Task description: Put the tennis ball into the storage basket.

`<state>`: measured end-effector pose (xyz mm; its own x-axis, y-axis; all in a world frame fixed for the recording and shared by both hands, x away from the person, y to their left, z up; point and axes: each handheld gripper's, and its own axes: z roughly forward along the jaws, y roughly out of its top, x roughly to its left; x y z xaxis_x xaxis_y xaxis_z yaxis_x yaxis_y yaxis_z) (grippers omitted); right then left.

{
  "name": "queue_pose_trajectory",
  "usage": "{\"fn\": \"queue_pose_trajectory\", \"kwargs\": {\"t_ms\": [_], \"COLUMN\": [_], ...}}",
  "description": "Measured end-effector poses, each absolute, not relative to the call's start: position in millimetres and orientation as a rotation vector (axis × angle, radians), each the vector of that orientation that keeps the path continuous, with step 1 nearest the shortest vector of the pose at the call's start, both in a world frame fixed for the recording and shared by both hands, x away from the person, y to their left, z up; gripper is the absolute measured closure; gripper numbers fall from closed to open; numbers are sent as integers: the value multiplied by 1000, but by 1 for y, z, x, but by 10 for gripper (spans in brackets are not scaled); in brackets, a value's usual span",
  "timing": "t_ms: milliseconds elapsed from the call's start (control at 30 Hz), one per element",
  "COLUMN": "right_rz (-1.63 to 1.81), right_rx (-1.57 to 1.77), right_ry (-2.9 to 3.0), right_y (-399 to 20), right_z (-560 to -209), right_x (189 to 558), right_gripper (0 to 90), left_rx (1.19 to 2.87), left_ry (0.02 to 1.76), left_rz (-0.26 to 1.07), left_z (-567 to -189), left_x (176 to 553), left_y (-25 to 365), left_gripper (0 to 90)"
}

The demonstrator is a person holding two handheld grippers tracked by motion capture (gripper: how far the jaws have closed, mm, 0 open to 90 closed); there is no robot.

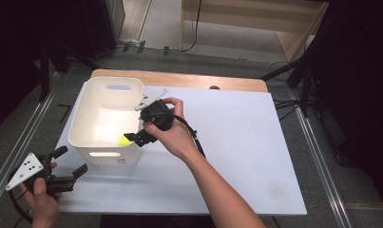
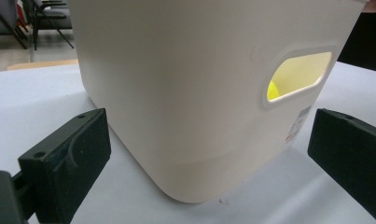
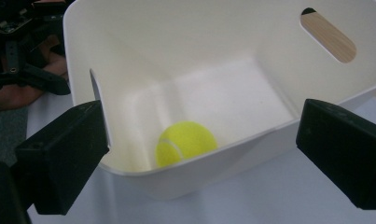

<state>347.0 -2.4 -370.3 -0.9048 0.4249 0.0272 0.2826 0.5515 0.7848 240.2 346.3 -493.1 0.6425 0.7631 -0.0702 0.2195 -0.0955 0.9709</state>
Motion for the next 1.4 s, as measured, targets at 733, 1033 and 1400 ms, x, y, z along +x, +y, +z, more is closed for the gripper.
{"fn": "queue_pose_trajectory", "kwargs": {"t_ms": [733,1033,1400], "right_rz": [1294,1294,1292], "right_rx": [680,754,833], "right_ry": [2543,2519,2471], "right_y": [-54,-75,-111], "right_z": [-380,-394,-411], "right_x": [333,328,319], "right_gripper": [0,0,0], "left_rx": [1644,1646,1649], "left_ry": [824,821,819], "left_rz": [556,556,558], "left_z": [-493,-493,-493], "left_x": [240,240,240], "left_y": [346,345,345], "left_gripper": [0,0,0]}}
